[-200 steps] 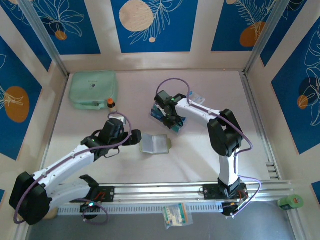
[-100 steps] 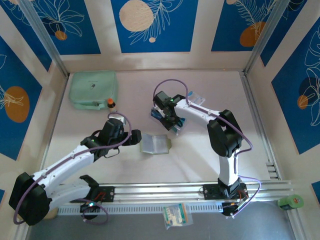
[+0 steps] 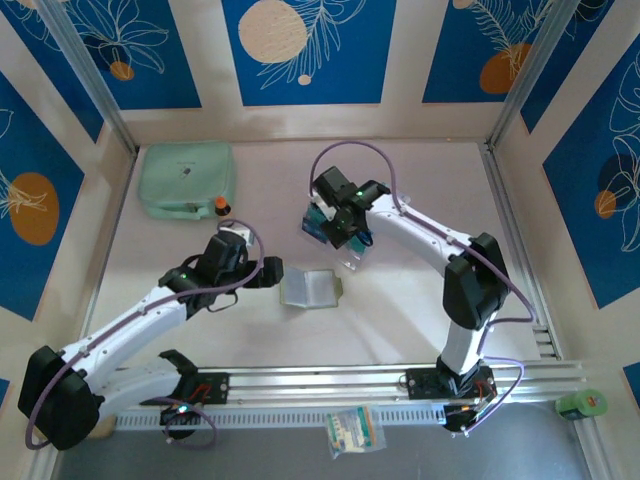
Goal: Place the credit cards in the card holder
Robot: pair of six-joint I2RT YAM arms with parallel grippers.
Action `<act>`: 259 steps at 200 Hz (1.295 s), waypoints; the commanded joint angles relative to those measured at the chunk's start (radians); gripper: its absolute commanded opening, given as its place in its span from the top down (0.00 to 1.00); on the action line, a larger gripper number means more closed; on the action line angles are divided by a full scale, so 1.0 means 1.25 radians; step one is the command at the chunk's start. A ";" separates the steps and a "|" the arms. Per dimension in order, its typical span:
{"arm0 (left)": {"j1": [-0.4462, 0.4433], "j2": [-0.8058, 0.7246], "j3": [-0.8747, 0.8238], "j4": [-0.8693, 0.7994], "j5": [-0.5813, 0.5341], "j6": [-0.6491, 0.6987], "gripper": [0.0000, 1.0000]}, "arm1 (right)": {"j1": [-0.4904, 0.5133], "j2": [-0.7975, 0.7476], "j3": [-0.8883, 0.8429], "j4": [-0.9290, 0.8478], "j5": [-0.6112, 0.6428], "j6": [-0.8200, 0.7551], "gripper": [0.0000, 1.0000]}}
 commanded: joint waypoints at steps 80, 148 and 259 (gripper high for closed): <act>-0.092 0.152 0.100 -0.039 -0.002 0.086 0.00 | -0.090 -0.330 -0.355 0.343 -0.388 0.457 1.00; -0.148 0.269 0.129 -0.025 -0.084 0.099 0.00 | -0.089 -0.458 -0.705 0.678 -0.422 0.688 1.00; -0.177 0.352 0.105 -0.067 -0.253 0.092 0.00 | -0.002 -0.310 -0.753 0.836 -0.394 0.733 1.00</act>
